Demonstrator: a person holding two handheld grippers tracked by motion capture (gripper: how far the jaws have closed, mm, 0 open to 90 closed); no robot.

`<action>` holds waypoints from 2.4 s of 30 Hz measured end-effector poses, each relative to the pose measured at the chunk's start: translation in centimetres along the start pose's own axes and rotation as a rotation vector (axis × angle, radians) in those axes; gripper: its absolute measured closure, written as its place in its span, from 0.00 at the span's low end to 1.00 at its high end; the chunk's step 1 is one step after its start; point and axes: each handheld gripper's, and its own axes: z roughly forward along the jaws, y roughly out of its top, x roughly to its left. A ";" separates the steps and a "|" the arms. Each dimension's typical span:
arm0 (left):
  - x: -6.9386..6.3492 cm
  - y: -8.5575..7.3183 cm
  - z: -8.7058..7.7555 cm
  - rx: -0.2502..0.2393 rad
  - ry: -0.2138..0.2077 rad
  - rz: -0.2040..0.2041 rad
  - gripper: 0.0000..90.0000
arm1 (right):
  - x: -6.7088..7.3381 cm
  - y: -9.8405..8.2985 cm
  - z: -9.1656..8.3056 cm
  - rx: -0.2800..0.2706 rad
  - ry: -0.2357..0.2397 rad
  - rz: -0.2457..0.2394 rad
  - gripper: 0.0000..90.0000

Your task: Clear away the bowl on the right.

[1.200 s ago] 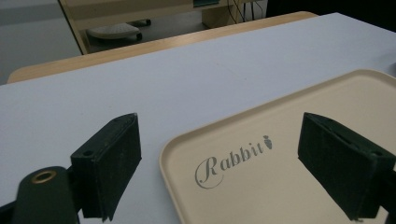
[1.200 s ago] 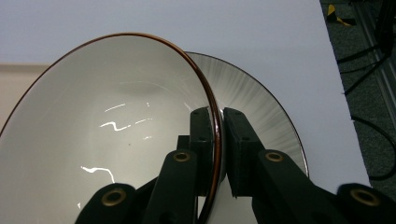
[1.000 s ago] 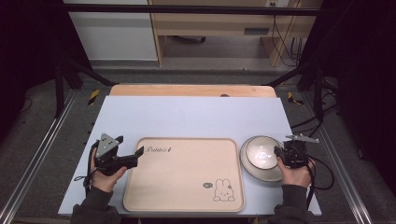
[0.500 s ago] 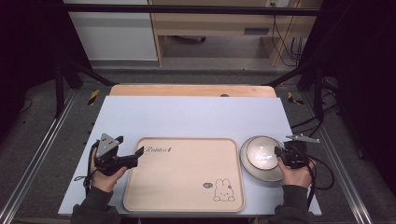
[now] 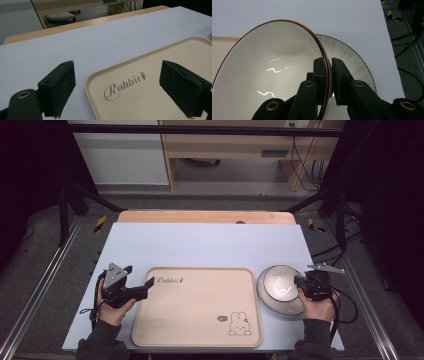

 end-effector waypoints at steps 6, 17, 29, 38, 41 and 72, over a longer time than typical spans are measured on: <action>0.0 0.0 0.1 0.000 -0.001 -0.002 0.14 | 0.2 0.1 -0.3 -0.004 0.010 -0.005 0.91; 0.0 0.0 0.1 0.000 -0.002 -0.005 0.14 | 0.4 0.2 -0.7 -0.014 0.028 -0.010 0.91; 0.1 0.0 0.1 0.000 -0.003 -0.005 0.14 | 0.9 0.4 -1.3 -0.029 0.053 -0.017 0.91; 0.1 0.0 0.0 -0.001 -0.004 -0.003 0.14 | 1.6 0.6 -1.7 -0.037 0.063 -0.036 0.91; 0.1 0.0 0.0 -0.001 -0.003 -0.003 0.14 | 1.8 0.8 -1.9 -0.046 0.067 -0.050 0.91; 0.0 0.0 0.1 -0.001 -0.003 -0.001 0.14 | 4.0 1.3 -2.7 -0.076 0.167 -0.097 0.91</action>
